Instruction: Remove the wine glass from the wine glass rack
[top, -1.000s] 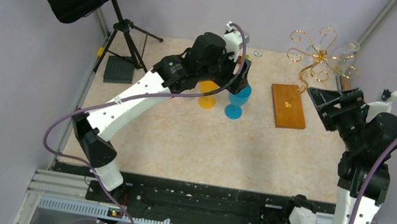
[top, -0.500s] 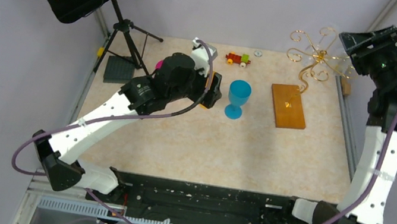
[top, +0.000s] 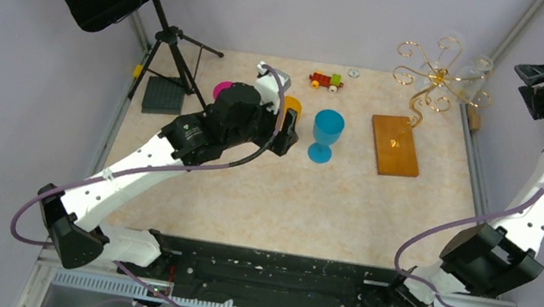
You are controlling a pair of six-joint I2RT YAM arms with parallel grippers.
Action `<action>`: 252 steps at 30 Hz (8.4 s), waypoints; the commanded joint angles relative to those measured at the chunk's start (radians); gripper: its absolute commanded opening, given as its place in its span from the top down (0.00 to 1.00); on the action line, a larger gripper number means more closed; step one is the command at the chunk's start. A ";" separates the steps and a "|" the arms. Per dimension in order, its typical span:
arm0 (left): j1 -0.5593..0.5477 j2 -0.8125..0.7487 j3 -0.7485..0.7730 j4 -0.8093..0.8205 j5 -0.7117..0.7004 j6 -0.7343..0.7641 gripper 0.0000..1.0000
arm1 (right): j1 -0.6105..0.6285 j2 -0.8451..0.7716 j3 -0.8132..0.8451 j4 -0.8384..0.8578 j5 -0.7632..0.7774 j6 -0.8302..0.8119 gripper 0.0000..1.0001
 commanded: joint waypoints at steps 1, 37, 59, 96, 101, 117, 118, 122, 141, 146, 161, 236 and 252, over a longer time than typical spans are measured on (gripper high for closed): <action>0.004 -0.044 -0.021 0.069 0.023 -0.009 0.16 | -0.011 0.048 -0.011 0.090 -0.127 0.066 0.44; 0.006 -0.056 -0.049 0.086 0.000 0.001 0.22 | 0.081 0.308 0.122 0.234 -0.175 0.127 0.67; 0.006 -0.107 -0.061 0.087 0.012 -0.002 0.22 | 0.079 0.211 0.075 0.314 -0.083 0.084 0.68; 0.008 -0.093 -0.055 0.074 -0.021 0.012 0.22 | 0.080 0.220 -0.021 0.332 -0.087 0.192 0.69; 0.008 -0.091 -0.058 0.074 -0.023 0.012 0.22 | 0.084 0.226 -0.035 0.343 -0.096 0.213 0.69; 0.008 -0.097 -0.071 0.082 -0.061 0.007 0.22 | 0.152 0.199 -0.111 0.422 -0.052 0.307 0.72; 0.008 -0.098 -0.073 0.084 -0.061 0.007 0.22 | 0.153 0.196 -0.119 0.427 -0.047 0.316 0.72; 0.009 -0.100 -0.073 0.086 -0.064 0.007 0.22 | 0.156 0.185 -0.150 0.455 -0.029 0.358 0.73; 0.009 -0.102 -0.077 0.088 -0.064 0.012 0.22 | 0.195 0.230 -0.056 0.280 0.052 0.274 0.95; 0.011 -0.096 -0.075 0.087 -0.062 0.013 0.22 | 0.195 0.195 -0.103 0.359 0.090 0.296 1.00; 0.011 -0.096 -0.074 0.097 -0.035 0.009 0.22 | 0.195 0.030 -0.195 0.424 0.246 0.358 1.00; 0.014 -0.099 -0.080 0.106 -0.029 0.000 0.22 | 0.138 -0.066 -0.320 0.574 0.124 0.521 1.00; 0.016 -0.101 -0.082 0.097 -0.041 0.003 0.22 | 0.156 0.099 -0.152 0.598 0.210 0.525 1.00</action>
